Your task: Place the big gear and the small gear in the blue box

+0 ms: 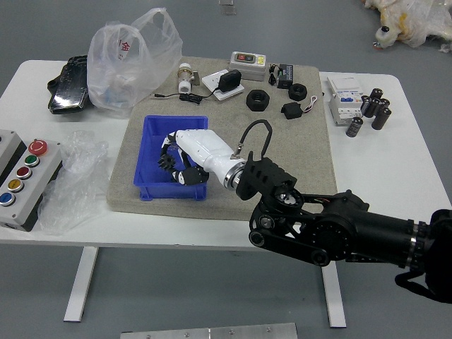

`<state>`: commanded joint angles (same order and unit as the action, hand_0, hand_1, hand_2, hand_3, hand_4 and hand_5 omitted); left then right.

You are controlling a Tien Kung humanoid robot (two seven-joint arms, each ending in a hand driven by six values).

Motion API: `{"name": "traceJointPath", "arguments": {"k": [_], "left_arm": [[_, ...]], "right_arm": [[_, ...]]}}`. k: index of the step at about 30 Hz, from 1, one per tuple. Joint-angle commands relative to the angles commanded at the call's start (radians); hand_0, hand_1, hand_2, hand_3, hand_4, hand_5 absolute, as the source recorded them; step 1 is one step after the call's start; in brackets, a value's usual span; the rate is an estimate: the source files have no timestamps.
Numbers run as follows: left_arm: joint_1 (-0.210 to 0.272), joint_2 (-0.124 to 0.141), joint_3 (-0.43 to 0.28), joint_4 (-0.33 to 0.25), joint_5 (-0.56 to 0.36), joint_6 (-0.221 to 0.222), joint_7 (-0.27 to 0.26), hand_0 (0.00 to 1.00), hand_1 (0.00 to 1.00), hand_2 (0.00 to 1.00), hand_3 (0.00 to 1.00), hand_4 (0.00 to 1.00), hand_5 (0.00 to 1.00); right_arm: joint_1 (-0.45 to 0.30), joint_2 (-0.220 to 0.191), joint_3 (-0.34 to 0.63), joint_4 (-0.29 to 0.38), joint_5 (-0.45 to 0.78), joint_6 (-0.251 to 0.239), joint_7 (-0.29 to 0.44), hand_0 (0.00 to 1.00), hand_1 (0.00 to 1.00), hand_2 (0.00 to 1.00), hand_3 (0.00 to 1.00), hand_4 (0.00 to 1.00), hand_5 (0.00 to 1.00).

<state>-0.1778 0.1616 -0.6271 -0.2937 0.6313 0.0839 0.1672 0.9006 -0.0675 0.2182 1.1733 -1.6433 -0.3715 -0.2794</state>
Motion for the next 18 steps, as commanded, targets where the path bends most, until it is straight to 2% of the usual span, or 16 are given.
{"name": "traceJointPath", "arguments": {"k": [7, 14, 18], "left_arm": [[0.0, 0.002, 0.005, 0.001, -0.003, 0.0, -0.003, 0.689, 0.515, 0.533, 0.727, 0.681, 0.301], [0.0, 0.0, 0.001, 0.0, 0.002, 0.0, -0.001, 0.689, 0.515, 0.533, 0.727, 0.68, 0.301], [0.0, 0.0, -0.001, 0.0, 0.005, 0.0, 0.0, 0.689, 0.515, 0.533, 0.727, 0.68, 0.301]], "right_arm": [[0.005, 0.005, -0.013, -0.022, -0.019, 0.012, -0.012, 0.063, 0.1, 0.18, 0.609, 0.511, 0.002], [0.008, 0.012, -0.012, -0.046, -0.087, 0.126, -0.078, 0.068, 0.103, 0.183, 0.61, 0.509, 0.002], [0.014, 0.015, -0.008, -0.042, -0.095, 0.145, -0.089, 0.068, 0.103, 0.183, 0.61, 0.509, 0.002]]}}
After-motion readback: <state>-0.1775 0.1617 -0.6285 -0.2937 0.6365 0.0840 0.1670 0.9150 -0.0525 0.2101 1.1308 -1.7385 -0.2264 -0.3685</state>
